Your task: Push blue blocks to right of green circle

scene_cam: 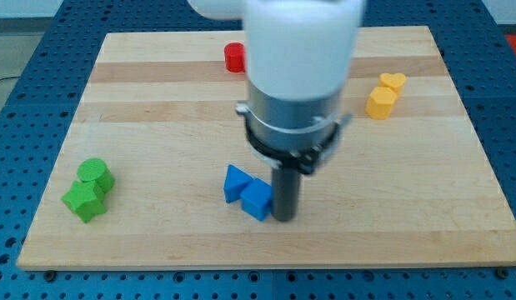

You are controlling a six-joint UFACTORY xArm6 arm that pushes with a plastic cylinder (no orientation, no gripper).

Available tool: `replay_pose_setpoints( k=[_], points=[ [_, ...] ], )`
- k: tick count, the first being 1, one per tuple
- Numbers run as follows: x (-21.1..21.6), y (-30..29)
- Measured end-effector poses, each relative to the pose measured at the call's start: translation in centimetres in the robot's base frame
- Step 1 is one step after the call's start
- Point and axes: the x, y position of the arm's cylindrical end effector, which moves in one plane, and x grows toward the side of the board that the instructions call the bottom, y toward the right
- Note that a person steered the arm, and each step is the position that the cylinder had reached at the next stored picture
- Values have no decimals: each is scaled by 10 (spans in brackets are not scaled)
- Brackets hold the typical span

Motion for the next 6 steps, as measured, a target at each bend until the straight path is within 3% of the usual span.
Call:
replay_pose_setpoints(
  k=[3,4,6],
  points=[
    [-16,-66],
    [7,-77],
    [-47,-114]
  ],
)
